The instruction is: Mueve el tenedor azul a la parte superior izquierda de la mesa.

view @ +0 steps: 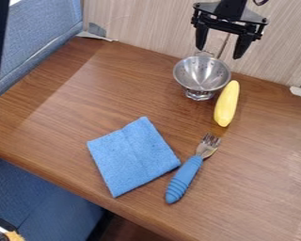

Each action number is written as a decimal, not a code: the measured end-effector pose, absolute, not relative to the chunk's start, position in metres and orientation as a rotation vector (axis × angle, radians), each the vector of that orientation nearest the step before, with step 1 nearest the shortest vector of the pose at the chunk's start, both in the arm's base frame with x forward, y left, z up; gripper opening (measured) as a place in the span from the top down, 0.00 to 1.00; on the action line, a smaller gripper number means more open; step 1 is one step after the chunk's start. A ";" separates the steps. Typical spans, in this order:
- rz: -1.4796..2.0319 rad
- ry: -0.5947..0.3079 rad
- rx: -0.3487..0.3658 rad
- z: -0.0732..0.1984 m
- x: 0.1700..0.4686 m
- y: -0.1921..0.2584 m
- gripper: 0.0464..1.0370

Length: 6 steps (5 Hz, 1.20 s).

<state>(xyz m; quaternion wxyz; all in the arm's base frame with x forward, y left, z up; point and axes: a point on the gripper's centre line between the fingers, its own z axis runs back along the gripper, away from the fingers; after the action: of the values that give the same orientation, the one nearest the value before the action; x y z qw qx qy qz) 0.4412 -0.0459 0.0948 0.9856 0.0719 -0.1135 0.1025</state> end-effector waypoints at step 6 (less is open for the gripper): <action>0.109 -0.250 0.016 0.069 0.333 -0.087 0.04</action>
<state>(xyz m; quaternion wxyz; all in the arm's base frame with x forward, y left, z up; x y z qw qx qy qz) 0.3330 -0.0875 0.0688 0.9907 0.0081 -0.1245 0.0542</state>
